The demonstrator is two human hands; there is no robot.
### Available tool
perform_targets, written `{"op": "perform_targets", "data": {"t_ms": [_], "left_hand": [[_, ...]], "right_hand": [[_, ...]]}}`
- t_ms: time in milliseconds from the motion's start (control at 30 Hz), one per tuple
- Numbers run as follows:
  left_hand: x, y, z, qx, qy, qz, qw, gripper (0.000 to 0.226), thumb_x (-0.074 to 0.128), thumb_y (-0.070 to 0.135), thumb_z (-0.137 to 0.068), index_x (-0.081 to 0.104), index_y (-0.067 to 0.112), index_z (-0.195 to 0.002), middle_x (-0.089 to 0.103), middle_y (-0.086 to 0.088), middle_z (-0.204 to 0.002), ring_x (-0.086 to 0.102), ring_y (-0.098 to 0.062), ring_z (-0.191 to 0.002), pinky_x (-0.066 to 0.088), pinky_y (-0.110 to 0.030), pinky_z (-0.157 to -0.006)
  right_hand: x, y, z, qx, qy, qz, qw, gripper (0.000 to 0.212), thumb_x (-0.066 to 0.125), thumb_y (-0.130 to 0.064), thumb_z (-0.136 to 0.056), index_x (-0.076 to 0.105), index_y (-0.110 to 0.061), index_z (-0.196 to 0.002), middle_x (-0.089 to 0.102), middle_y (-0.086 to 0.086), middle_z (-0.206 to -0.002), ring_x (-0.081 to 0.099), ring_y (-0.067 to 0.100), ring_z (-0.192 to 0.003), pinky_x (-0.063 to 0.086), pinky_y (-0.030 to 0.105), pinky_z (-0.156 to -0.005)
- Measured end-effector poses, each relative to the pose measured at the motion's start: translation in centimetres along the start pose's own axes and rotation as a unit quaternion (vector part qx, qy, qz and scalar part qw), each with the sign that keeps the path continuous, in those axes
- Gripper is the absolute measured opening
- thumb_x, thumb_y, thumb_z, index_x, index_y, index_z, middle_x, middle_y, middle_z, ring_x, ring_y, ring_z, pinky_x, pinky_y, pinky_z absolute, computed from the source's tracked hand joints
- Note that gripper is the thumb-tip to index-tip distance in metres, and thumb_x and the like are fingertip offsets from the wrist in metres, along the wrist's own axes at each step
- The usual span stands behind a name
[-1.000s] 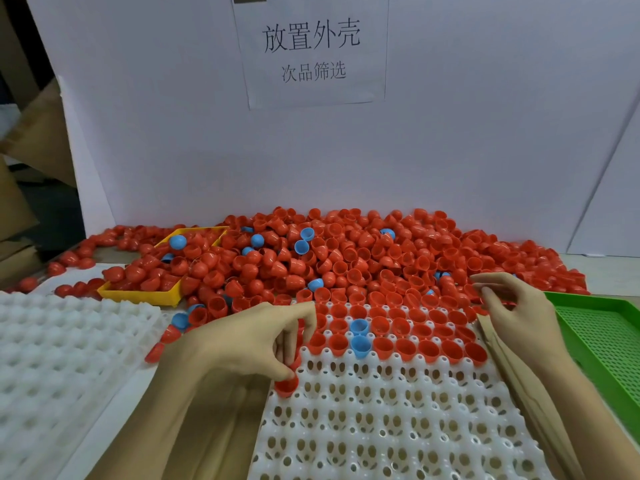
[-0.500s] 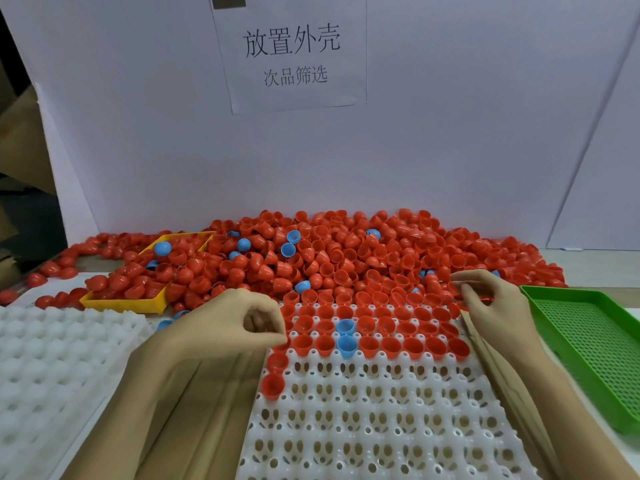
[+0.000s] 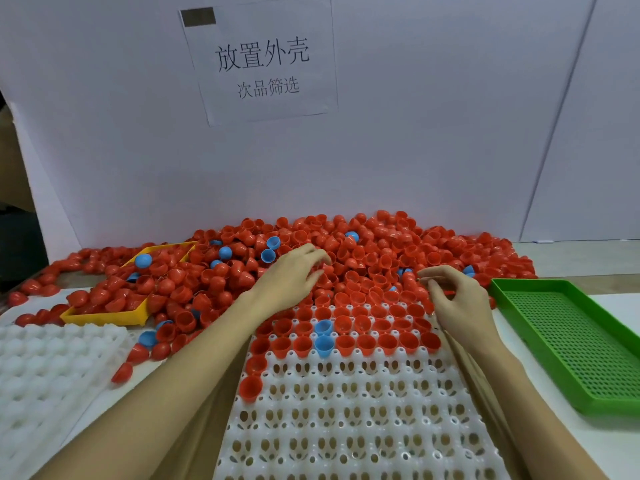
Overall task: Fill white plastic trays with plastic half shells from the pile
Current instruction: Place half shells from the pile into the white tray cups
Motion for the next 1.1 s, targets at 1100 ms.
{"op": "perform_targets", "data": {"t_ms": [1100], "left_hand": [[-0.8, 6.9, 5.9, -0.061, 0.036, 0.474, 0.878, 0.027, 0.080, 0.013, -0.088, 0.074, 0.028, -0.110, 0.075, 0.007, -0.115, 0.068, -0.010, -0.115, 0.053, -0.017, -0.094]], "right_hand": [[4.2, -9.0, 3.9, -0.021, -0.272, -0.298, 0.915, 0.024, 0.076, -0.020, -0.096, 0.075, -0.018, -0.120, 0.078, 0.004, -0.113, 0.076, 0.023, -0.105, 0.061, 0.030, -0.091]]}}
Point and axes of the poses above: each hand's wrist, its own z-axis away from the middle knuckle, its own x-axis out of the palm, y = z × x, the point moved 9 cm from there along -z, towards the middle knuckle
